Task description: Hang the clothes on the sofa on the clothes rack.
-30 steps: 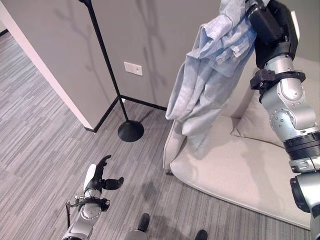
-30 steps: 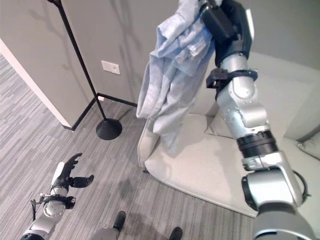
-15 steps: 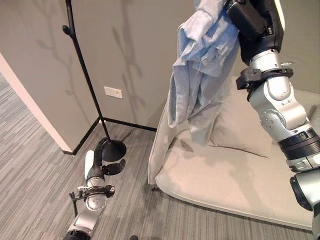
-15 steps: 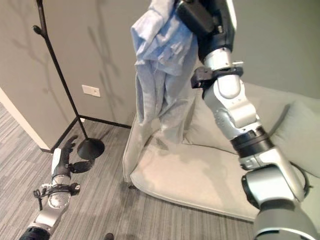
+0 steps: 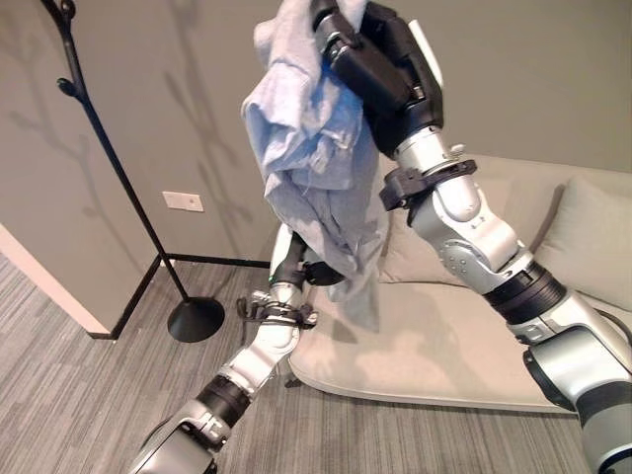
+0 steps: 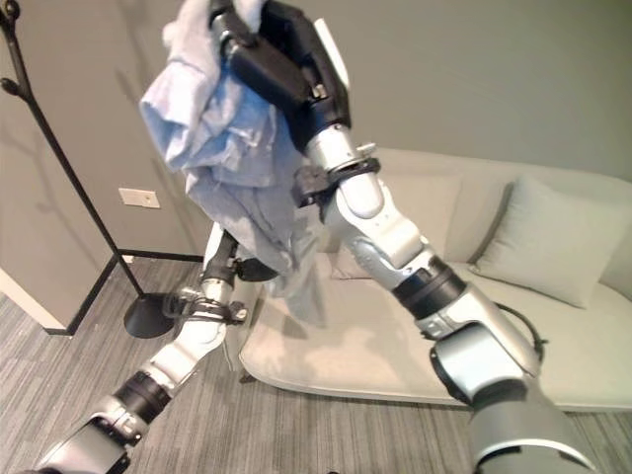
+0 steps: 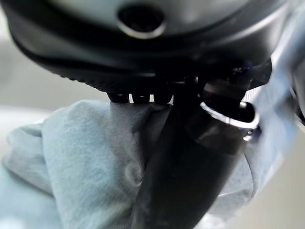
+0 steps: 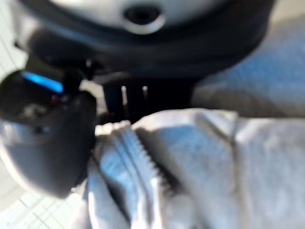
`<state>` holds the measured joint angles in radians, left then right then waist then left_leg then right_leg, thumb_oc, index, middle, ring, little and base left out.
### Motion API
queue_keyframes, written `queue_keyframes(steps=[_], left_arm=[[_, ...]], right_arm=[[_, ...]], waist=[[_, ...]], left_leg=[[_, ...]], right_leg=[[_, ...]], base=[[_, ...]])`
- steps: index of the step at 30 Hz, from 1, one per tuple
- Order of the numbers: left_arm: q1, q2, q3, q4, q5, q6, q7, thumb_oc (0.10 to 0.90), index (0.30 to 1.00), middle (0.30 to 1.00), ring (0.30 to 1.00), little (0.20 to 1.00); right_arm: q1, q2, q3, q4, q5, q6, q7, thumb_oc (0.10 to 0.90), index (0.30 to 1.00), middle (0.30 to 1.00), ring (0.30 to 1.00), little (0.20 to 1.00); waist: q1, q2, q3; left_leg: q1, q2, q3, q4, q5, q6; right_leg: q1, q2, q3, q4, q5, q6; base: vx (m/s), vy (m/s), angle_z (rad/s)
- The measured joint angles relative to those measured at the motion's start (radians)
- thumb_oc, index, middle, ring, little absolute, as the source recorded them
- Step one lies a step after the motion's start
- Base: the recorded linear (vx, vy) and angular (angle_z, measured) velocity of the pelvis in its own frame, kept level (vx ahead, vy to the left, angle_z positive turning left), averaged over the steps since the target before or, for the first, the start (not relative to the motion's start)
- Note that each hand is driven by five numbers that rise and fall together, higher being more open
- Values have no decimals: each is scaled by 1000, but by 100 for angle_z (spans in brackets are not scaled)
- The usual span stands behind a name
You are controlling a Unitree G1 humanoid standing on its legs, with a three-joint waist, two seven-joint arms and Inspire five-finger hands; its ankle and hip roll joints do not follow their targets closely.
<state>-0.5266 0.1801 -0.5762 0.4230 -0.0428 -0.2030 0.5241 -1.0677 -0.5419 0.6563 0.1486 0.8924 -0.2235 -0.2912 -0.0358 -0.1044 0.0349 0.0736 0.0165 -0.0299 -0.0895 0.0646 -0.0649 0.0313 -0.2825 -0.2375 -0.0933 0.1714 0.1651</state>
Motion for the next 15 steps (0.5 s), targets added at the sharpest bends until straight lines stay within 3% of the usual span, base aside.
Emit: queue_keyframes(steps=[3, 4, 5, 11, 15], left_arm=[[-27, -40, -11, 17, -38, 0, -2, 800, 900, 900, 900, 900], [-30, -51, -11, 17, -54, 0, -1, 623, 634, 634, 634, 634], [-31, -58, -11, 17, -76, -1, -1, 400, 300, 300, 300, 300], [-30, -56, -4, 82, -154, -20, -5, 400, 300, 300, 300, 300], [-5, -33, 76, 86, -167, -20, -2, 400, 300, 300, 300, 300]], right_arm=[[0, 16, 21, -10, 13, -13, 7, 400, 300, 300, 300, 300], [0, 23, 21, -10, 15, -15, 6, 400, 300, 300, 300, 300], [0, 27, 22, -10, 17, -18, 6, 400, 300, 300, 300, 300], [0, 20, 22, -9, 34, -35, 7, 400, 300, 300, 300, 300], [0, -13, 22, -10, 37, -48, 16, 400, 300, 300, 300, 300]], waist=[[-6, 1, -1], [-7, 1, -1], [-7, 1, -1], [-7, 1, -1], [-6, 1, -1]], left_leg=[[1, 1, 10, 0, -2, 0], [1, 1, 14, 0, -2, 0], [1, 1, 18, 0, -2, 0], [2, 0, 20, 0, -3, -1], [3, 0, 20, 0, -3, 0]], right_leg=[[-5, 1, 6, 0, 0, 0], [-8, 1, 10, 0, 0, 0], [-11, 0, 14, 0, 0, 0], [-10, 0, 20, 0, 0, 0], [-9, 1, 20, 0, 1, 0]], base=[[-5, -14, -9], [-6, -10, -12], [4, -8, -10], [1, -1, -1], [-14, 18, 0]])
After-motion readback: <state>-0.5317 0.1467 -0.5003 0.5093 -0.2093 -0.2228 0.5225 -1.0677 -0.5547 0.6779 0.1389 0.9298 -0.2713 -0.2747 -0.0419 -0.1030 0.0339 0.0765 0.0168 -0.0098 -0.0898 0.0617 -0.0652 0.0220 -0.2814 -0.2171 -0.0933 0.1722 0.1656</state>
